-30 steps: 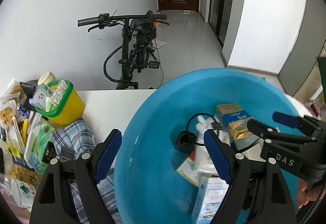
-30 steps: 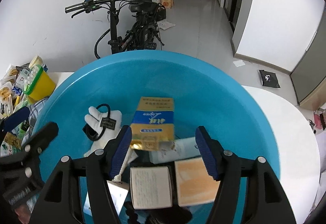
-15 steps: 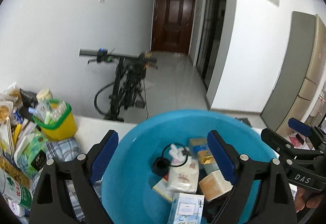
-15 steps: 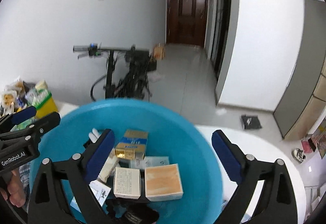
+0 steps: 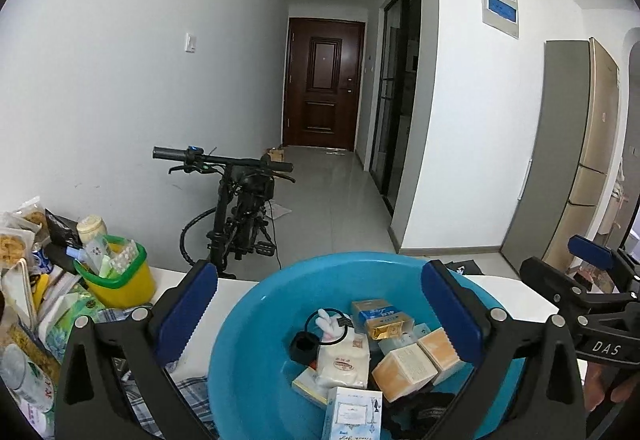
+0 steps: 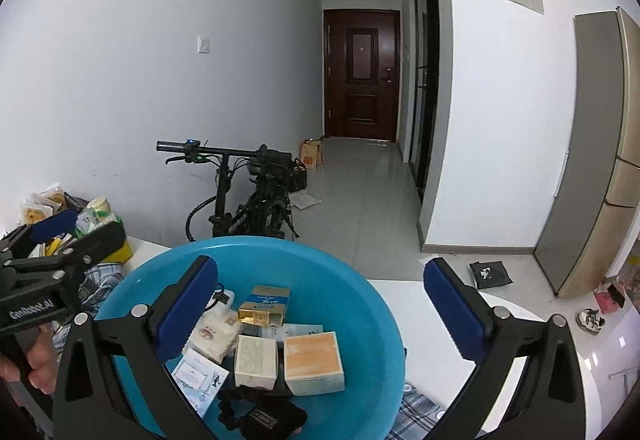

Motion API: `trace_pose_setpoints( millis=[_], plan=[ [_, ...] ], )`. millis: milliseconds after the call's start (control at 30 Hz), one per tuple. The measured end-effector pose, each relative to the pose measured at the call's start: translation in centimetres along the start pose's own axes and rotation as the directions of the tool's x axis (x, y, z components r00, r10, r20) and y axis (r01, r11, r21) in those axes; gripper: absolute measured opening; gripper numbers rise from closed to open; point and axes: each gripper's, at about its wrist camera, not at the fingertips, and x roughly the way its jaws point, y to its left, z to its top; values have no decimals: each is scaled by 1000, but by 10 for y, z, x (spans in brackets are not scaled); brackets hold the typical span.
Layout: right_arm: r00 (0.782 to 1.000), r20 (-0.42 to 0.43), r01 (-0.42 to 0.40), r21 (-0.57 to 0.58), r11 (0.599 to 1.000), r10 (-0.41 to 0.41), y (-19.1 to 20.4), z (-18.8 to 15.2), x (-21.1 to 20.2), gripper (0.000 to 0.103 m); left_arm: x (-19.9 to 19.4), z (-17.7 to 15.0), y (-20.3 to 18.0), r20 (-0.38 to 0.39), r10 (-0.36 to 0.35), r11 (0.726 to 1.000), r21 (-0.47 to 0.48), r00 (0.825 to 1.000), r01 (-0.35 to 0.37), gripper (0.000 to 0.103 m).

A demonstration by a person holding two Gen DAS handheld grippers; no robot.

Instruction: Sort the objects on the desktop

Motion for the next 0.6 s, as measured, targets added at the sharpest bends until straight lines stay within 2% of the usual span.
trace_pose_setpoints(
  millis=[200,267,367,600],
  plan=[
    [1000,-1,8,-25,1000,-8,-5,-2,-19,102,-19,0,-4,12,55,997,60,998,-56,103],
    [1000,14,5,-30,1000,-4,-6,-2,-31,102,-28,-1,-4,5,49,997,59,999,-49,103],
    [1000,28,-6,-34,999,7,-7,-3,-47,102,-54,-4,-4,24,1,999,46,1000,-2,103],
    [997,73,-32,-26,999,33,-4,-3,-90,102,-101,-9,-6,30,-2,997,76,1000,-1,103]
  ],
)
